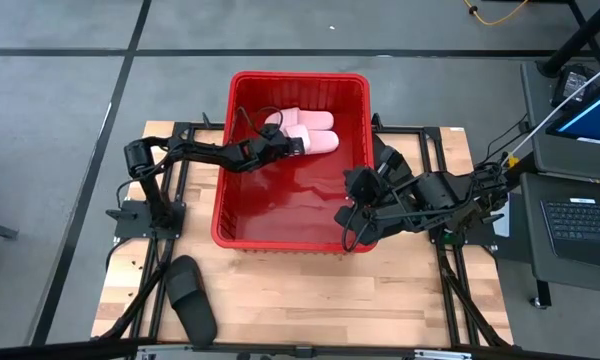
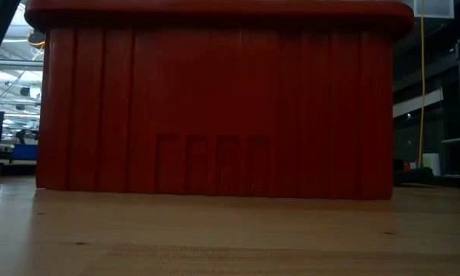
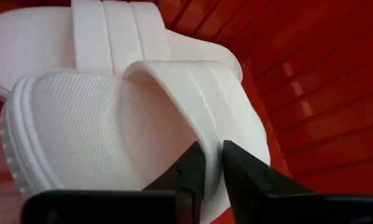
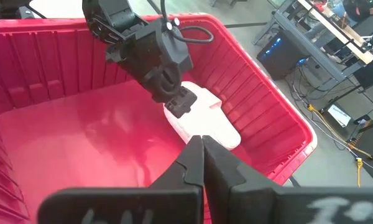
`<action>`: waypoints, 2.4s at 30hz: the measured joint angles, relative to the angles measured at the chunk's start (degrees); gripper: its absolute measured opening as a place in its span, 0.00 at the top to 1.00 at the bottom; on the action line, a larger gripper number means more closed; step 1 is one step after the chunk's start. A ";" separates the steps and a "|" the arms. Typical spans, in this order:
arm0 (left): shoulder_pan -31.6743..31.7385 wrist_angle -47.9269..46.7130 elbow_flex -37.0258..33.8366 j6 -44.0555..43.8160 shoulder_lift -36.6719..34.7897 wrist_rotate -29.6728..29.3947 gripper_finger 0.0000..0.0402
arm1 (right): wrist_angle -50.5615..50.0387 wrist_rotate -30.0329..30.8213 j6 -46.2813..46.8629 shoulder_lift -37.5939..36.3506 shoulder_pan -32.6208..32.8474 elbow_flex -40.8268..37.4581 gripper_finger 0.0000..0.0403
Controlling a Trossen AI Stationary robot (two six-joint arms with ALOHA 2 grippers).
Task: Pick and place slides into bin
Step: Put the pink slide into the bin, then put the right black slide into the bin
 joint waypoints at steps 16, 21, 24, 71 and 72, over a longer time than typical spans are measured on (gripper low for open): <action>0.11 -10.48 -0.07 4.19 0.00 -1.38 0.60 | 0.00 -1.63 -1.70 0.00 0.00 0.01 0.99; 0.16 -11.55 -0.07 4.21 0.00 -3.64 0.56 | 0.00 -1.63 -3.11 -0.01 0.00 0.01 0.99; 0.37 -11.54 -0.07 4.21 -0.25 -4.30 0.56 | 0.00 -1.63 -3.18 -0.02 -0.01 0.01 0.99; -30.42 -26.86 -0.04 50.83 -55.81 10.27 1.00 | 2.58 -2.00 -1.33 -0.07 0.00 -5.39 0.99; -31.14 -26.90 -0.04 50.84 -56.53 9.56 0.99 | 2.54 -2.00 -1.39 -0.07 -0.06 -6.14 0.99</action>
